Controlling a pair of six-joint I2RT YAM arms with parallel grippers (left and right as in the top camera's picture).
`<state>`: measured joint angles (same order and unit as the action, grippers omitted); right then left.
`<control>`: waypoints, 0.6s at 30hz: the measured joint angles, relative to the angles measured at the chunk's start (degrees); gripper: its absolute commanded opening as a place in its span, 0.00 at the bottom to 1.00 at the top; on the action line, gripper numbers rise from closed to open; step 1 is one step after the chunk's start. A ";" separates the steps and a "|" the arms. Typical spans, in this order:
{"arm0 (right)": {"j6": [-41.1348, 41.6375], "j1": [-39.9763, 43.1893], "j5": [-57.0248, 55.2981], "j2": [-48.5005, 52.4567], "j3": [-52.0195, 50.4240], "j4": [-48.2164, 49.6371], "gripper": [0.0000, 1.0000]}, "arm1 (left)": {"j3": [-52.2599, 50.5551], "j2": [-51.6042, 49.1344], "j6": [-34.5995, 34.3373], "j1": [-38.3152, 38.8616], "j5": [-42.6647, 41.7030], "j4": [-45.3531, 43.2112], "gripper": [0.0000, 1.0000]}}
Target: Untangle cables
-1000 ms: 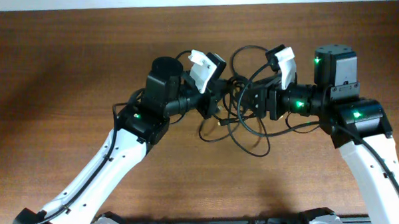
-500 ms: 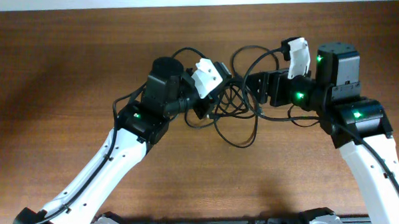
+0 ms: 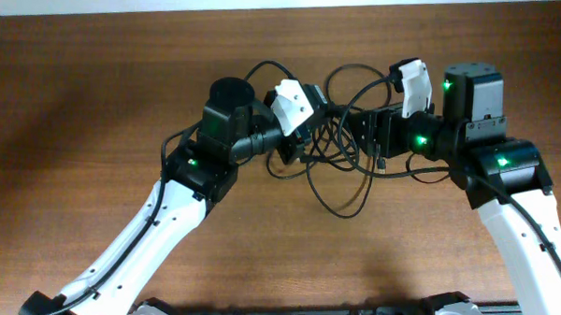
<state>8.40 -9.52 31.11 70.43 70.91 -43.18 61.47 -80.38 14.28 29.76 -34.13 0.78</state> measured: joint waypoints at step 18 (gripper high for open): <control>3.61 0.20 -23.50 -0.09 0.00 -1.40 0.73 | -0.02 -0.33 0.09 -0.90 -22.97 -4.04 0.00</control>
<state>12.01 -9.32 7.62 70.35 70.91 -44.58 61.45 -80.71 14.37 28.86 -57.10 -3.27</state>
